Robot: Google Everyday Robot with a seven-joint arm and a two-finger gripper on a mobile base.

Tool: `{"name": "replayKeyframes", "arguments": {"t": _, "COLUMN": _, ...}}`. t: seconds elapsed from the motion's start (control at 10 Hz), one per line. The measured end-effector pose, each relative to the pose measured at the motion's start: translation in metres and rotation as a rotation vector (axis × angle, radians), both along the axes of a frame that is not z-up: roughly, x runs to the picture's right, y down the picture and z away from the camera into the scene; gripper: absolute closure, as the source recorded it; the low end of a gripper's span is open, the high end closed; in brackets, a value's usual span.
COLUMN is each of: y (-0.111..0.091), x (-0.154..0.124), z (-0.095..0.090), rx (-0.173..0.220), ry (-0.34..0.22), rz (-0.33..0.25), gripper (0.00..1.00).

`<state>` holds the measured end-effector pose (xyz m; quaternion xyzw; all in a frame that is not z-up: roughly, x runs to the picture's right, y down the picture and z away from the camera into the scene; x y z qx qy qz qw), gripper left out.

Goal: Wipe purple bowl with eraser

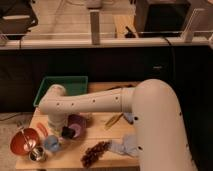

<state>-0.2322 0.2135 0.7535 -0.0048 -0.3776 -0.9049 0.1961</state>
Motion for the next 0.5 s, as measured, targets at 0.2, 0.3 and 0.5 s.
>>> {"name": "replayKeyframes", "arguments": {"t": 0.2, "y": 0.003, "x": 0.024, "z": 0.006, "rx": -0.012, "ry": 0.029, "rz": 0.019, "gripper": 1.00}}
{"name": "replayKeyframes", "arguments": {"t": 0.3, "y": 0.005, "x": 0.041, "z": 0.011, "rx": -0.020, "ry": 0.052, "rz": 0.039, "gripper": 1.00}}
{"name": "replayKeyframes", "arguments": {"t": 0.5, "y": -0.001, "x": 0.070, "z": 0.022, "rx": -0.025, "ry": 0.103, "rz": 0.097, "gripper": 1.00}}
